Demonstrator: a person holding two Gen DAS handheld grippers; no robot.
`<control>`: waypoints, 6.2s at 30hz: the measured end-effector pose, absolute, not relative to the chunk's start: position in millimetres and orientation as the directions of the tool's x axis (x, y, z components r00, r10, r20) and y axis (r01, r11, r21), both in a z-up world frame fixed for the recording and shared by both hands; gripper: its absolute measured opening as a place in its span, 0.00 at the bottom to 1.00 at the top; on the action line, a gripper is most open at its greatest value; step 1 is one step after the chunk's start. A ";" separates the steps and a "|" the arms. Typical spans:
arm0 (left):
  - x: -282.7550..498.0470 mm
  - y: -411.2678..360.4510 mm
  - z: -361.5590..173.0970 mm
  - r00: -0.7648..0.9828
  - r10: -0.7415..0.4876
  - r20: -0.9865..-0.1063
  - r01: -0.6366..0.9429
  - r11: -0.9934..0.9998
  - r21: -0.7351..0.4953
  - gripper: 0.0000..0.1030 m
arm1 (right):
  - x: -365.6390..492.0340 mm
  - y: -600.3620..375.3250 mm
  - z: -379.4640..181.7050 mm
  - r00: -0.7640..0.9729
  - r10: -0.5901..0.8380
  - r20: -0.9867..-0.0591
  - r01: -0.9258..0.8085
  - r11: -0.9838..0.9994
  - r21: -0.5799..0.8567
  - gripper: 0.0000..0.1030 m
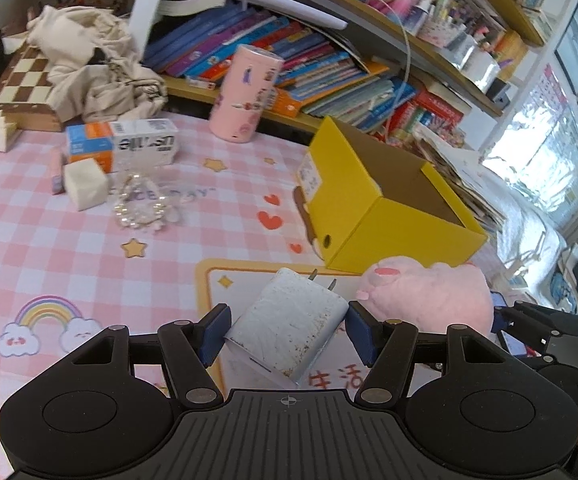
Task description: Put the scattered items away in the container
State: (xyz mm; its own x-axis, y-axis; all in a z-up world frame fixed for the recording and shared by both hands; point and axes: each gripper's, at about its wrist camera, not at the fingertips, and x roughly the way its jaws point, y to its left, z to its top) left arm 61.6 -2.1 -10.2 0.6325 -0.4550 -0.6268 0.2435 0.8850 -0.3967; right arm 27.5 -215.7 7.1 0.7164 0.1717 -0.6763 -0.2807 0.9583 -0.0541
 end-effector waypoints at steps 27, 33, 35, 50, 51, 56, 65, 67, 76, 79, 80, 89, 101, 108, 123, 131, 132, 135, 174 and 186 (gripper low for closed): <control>75.2 -73.7 13.3 0.600 -0.530 -0.599 0.373 0.848 -0.376 0.61 | 10.7 -296.9 36.4 0.805 0.083 -0.588 -0.135 0.990 -0.045 0.60; 84.7 -95.2 21.2 0.595 -0.547 -0.588 0.398 0.837 -0.376 0.61 | 12.6 -318.1 47.2 0.836 0.061 -0.545 -0.104 0.993 -0.048 0.60; 87.6 -102.0 24.6 0.598 -0.553 -0.581 0.404 0.833 -0.378 0.61 | 13.8 -324.3 51.0 0.844 0.061 -0.532 -0.101 0.994 -0.047 0.60; 122.7 -157.2 46.6 0.664 -0.526 -0.531 0.397 0.850 -0.346 0.61 | 64.9 -376.9 64.0 0.872 0.128 -0.472 -0.168 0.985 -0.042 0.60; 125.9 -160.6 47.3 0.669 -0.521 -0.530 0.393 0.853 -0.343 0.61 | 69.6 -380.2 63.9 0.872 0.135 -0.471 -0.174 0.984 -0.041 0.60; 141.2 -174.5 49.7 0.688 -0.500 -0.526 0.377 0.866 -0.329 0.61 | 95.9 -393.7 62.1 0.866 0.167 -0.471 -0.209 0.977 -0.038 0.60; 166.2 -193.3 43.7 0.700 -0.455 -0.551 0.335 0.890 -0.310 0.61 | 143.0 -407.2 53.3 0.844 0.217 -0.491 -0.266 0.963 -0.031 0.60; 171.9 -198.4 41.4 0.698 -0.448 -0.559 0.331 0.894 -0.303 0.61 | 152.4 -409.8 49.4 0.835 0.228 -0.500 -0.280 0.960 -0.030 0.60; 197.4 -222.3 30.3 0.683 -0.400 -0.612 0.334 0.915 -0.225 0.61 | 204.4 -420.5 35.6 0.772 0.283 -0.570 -0.351 0.936 -0.010 0.61; 204.6 -228.5 25.0 0.673 -0.388 -0.630 0.335 0.919 -0.208 0.61 | 220.8 -420.7 30.1 0.747 0.298 -0.595 -0.374 0.927 -0.005 0.61; 206.4 -230.5 22.7 0.669 -0.385 -0.636 0.337 0.919 -0.203 0.61 | 226.0 -420.1 28.2 0.738 0.303 -0.602 -0.383 0.924 -0.004 0.61; 221.2 -245.3 2.5 0.627 -0.350 -0.696 0.342 0.926 -0.157 0.61 | 264.5 -408.8 11.9 0.668 0.338 -0.664 -0.471 0.882 -0.024 0.61; 225.6 -258.4 -13.1 0.585 -0.318 -0.746 0.392 0.916 -0.083 0.61 | 310.8 -393.1 -6.8 0.522 0.331 -0.786 -0.557 0.830 -0.020 0.61; 229.8 -252.4 -14.6 0.560 -0.327 -0.761 0.353 0.925 -0.138 0.61 | 327.0 -385.0 -14.1 0.468 0.327 -0.821 -0.583 0.812 -0.009 0.61; 229.6 -251.5 -13.0 0.565 -0.318 -0.761 0.328 0.933 -0.147 0.62 | 332.9 -384.8 -19.7 0.418 0.312 -0.853 -0.577 0.816 0.016 0.63; 219.3 -248.7 -3.7 0.615 -0.316 -0.723 0.328 0.936 -0.129 0.68 | 332.9 -389.5 -18.3 0.439 0.317 -0.841 -0.548 0.836 0.029 0.67; 217.6 -247.9 -2.8 0.620 -0.313 -0.719 0.325 0.937 -0.128 0.68 | 332.6 -390.3 -17.7 0.442 0.323 -0.837 -0.547 0.836 0.034 0.67; 212.1 -244.6 1.1 0.637 -0.310 -0.706 0.315 0.940 -0.128 0.69 | 331.5 -392.9 -16.0 0.451 0.343 -0.824 -0.545 0.837 0.050 0.69; 135.6 -167.1 24.2 0.798 -0.245 -0.550 0.218 0.969 -0.116 0.89 | 223.8 -380.7 39.4 0.707 0.298 -0.642 -0.343 0.938 0.057 0.98; 113.9 -130.0 20.2 0.797 -0.273 -0.538 0.220 0.962 -0.161 0.89 | 150.4 -355.1 43.2 0.843 0.153 -0.515 -0.209 0.976 -0.053 1.00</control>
